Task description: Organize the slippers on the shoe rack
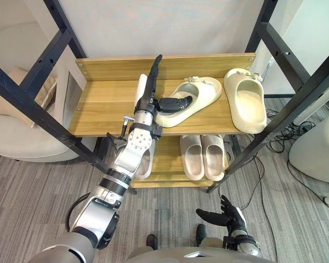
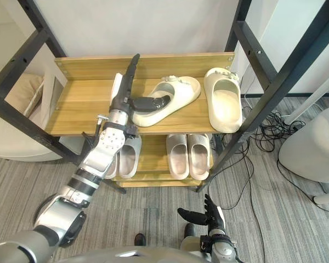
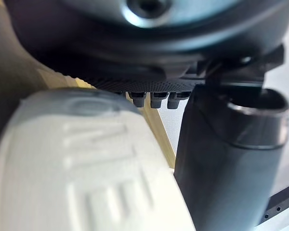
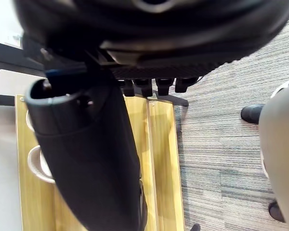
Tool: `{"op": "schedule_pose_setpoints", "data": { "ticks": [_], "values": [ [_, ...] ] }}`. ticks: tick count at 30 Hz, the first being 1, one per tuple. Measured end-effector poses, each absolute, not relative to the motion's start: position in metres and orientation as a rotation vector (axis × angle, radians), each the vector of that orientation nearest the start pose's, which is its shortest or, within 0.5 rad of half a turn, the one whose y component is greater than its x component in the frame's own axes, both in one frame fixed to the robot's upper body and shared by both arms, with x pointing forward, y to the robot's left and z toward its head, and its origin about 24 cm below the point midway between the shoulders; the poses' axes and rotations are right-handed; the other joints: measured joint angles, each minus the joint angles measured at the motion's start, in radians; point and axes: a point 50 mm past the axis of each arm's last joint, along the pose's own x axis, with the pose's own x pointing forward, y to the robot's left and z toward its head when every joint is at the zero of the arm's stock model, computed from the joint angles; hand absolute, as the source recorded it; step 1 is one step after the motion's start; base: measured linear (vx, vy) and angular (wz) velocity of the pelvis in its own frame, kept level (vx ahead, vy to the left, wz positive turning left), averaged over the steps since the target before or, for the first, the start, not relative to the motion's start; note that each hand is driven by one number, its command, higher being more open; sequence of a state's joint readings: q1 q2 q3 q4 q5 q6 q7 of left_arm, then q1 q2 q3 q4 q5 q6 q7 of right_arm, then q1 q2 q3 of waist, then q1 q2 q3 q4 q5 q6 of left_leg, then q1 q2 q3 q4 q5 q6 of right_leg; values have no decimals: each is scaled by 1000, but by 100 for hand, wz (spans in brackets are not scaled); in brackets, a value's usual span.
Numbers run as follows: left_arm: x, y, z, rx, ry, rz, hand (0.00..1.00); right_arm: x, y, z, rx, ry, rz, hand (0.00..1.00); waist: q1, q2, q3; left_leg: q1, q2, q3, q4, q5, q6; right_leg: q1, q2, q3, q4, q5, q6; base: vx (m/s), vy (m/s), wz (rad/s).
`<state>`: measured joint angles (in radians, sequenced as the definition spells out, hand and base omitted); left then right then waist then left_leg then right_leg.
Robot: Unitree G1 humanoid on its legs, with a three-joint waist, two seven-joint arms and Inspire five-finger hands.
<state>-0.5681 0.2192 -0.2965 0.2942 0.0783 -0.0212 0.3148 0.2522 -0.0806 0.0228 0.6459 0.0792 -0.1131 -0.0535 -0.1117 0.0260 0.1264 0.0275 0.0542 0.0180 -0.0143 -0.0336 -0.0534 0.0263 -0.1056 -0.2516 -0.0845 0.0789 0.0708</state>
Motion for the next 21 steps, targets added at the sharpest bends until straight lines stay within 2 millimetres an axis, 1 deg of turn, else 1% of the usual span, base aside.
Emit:
{"op": "schedule_pose_setpoints", "data": {
  "ticks": [4, 9, 18, 21],
  "values": [
    [339, 111, 133, 370, -338, -11, 100, 117, -184, -126, -17, 777, -145, 100, 0, -8, 5, 4, 0, -4, 1, 0, 0, 7, 0, -5, 0, 0, 0, -2, 5, 2],
    [336, 118, 133, 344, -333, -11, 100, 117, -184, -126, -19, 780, -143, 100, 3, -10, 6, 2, 0, -12, 1, 1, 0, 9, -1, -13, 0, 0, 0, 2, 4, 4],
    [327, 111, 162, 132, -430, -74, 100, 115, -183, -128, -23, 794, -126, 100, 31, -10, 6, -9, -3, -31, 1, 7, -1, 8, -2, -25, 0, -5, -1, 13, 6, 6],
    [324, 110, 167, 94, -449, -92, 100, 115, -182, -128, -27, 795, -116, 100, 35, -10, 6, -10, -4, -34, 1, 8, -1, 9, -3, -28, 0, -6, -2, 1, 6, 4]
  ]
}}
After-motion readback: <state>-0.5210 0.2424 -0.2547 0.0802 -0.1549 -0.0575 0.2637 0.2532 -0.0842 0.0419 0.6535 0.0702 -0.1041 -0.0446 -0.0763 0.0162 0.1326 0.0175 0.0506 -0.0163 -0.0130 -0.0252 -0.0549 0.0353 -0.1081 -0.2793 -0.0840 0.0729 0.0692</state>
